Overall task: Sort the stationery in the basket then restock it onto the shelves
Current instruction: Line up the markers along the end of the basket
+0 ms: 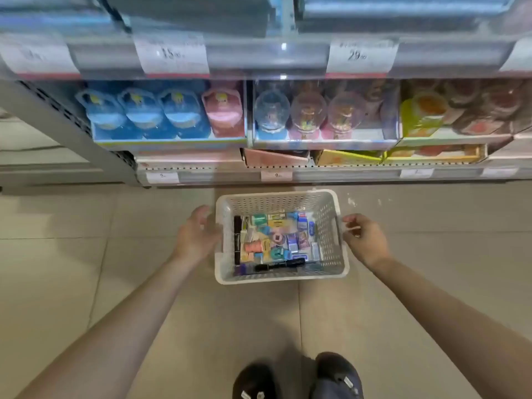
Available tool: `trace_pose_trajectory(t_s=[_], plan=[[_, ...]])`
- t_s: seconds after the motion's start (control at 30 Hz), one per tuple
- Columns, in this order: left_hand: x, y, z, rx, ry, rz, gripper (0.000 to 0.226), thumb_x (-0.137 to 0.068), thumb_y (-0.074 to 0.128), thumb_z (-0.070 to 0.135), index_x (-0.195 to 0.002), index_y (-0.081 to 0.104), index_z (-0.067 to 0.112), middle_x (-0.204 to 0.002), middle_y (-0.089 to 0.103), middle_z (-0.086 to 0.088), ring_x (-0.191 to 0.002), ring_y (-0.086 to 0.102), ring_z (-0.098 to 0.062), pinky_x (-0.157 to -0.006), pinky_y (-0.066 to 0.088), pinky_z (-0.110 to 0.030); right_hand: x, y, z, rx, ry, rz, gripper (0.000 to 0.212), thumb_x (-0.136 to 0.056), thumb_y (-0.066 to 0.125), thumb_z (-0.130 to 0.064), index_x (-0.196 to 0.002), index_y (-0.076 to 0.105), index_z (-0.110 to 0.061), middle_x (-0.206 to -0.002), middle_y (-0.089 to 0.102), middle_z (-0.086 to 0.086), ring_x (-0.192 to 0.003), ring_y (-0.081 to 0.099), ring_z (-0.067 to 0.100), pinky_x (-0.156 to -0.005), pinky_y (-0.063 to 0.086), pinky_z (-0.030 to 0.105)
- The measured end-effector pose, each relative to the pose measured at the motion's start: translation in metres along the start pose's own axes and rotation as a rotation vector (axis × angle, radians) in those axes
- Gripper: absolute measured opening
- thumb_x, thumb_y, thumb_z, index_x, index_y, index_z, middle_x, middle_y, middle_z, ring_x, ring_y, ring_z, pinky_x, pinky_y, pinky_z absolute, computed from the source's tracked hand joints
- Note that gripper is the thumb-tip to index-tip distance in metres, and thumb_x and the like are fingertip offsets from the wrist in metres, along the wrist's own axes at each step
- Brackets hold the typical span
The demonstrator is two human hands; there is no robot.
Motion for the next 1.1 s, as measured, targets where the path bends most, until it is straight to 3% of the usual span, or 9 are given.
trace_pose_trajectory(t_s=[0.13,0.23,0.33,0.5,0.7,0.83,0.9,1.0,1.1], plan=[[-0.041,0.040,-0.033,-0.078,0.122,0.013,0.057,-0.086,0.062,0.008,-0.137,0.040,0.018,-0.089,0.059,0.006,-0.068,0.054,-0.003,-0.055,0.044,-0.018,-0.036,0.032,0.017,0.274,-0.152,0.050,0.049,-0.087,0.060,-0.008,-0.134,0.049,-0.011,-0.137,0.040,0.010,-0.108,0.057,0.027,-0.094,0.044,0.028],[-0.066,0.064,-0.060,-0.176,0.095,0.007,0.083,-0.089,0.060,0.011,-0.153,0.008,0.022,-0.066,0.050,-0.001,-0.053,0.052,-0.013,-0.047,0.041,-0.024,-0.058,0.056,0.032,0.348,-0.192,0.044,0.073,-0.088,0.060,-0.012,-0.149,0.021,-0.018,-0.148,0.025,0.008,-0.107,0.057,0.031,-0.086,0.047,0.034],[-0.074,0.077,-0.071,-0.265,0.158,0.080,0.082,-0.092,0.054,0.010,-0.153,0.002,0.028,-0.066,0.048,-0.005,-0.051,0.050,-0.019,-0.053,0.046,-0.031,-0.075,0.069,0.048,0.380,-0.209,0.114,0.082,-0.088,0.051,0.000,-0.152,0.004,-0.019,-0.148,0.026,0.012,-0.091,0.059,0.038,-0.068,0.045,0.036],[-0.076,0.082,-0.077,-0.280,0.229,0.204,0.073,-0.093,0.043,0.002,-0.152,0.010,0.031,-0.063,0.038,0.000,-0.049,0.038,-0.014,-0.043,0.029,-0.026,-0.080,0.069,0.067,0.398,-0.344,0.210,0.081,-0.083,0.044,0.011,-0.152,0.013,-0.017,-0.139,0.041,0.019,-0.094,0.057,0.042,-0.073,0.045,0.038],[-0.070,0.091,-0.075,-0.272,0.244,0.166,0.076,-0.091,0.043,0.002,-0.152,0.010,0.033,-0.060,0.037,0.002,-0.051,0.041,-0.014,-0.051,0.045,-0.033,-0.070,0.063,0.080,0.353,-0.356,0.237,0.077,-0.080,0.043,0.011,-0.150,0.020,-0.011,-0.126,0.048,0.022,-0.099,0.054,0.040,-0.074,0.043,0.037],[-0.066,0.094,-0.075,-0.234,0.239,0.177,0.076,-0.090,0.042,0.000,-0.153,0.011,0.031,-0.060,0.037,0.004,-0.053,0.038,-0.011,-0.051,0.032,-0.029,-0.050,0.069,0.057,0.638,-0.576,0.439,0.060,-0.069,0.054,-0.001,-0.129,0.049,-0.001,-0.127,0.050,0.020,-0.108,0.051,0.038,-0.083,0.041,0.043],[-0.067,0.095,-0.076,-0.237,0.230,0.183,0.076,-0.090,0.042,0.001,-0.153,0.012,0.031,-0.061,0.036,0.005,-0.054,0.038,-0.012,-0.055,0.032,-0.030,-0.045,0.091,0.041,0.723,-0.676,0.230,0.034,-0.075,0.057,-0.009,-0.108,0.063,-0.005,-0.109,0.060,0.013,-0.095,0.058,0.033,-0.073,0.045,0.036],[-0.066,0.096,-0.075,-0.225,0.222,0.188,0.075,-0.091,0.042,0.002,-0.153,0.011,0.033,-0.066,0.035,0.005,-0.058,0.039,-0.014,-0.056,0.033,-0.030,-0.057,0.140,0.047,0.957,-0.336,-0.490,0.021,-0.087,0.053,-0.020,-0.104,0.063,-0.011,-0.105,0.062,0.006,-0.096,0.060,0.027,-0.067,0.043,0.027],[-0.063,0.096,-0.074,-0.216,0.224,0.196,0.074,-0.092,0.041,0.002,-0.152,0.011,0.034,-0.066,0.039,0.004,-0.056,0.041,-0.013,-0.048,0.030,-0.028,-0.067,0.171,0.062,1.077,-0.224,-0.760,0.015,-0.087,0.055,-0.018,-0.076,0.054,-0.009,-0.077,0.056,0.001,-0.080,0.057,0.022,-0.055,0.041,0.024]])
Point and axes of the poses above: each hand's wrist, its own x-axis away from the middle knuckle, its own y-axis out of the palm, z = x × y, the point moved 3 cm from there along -x, towards the middle knuckle
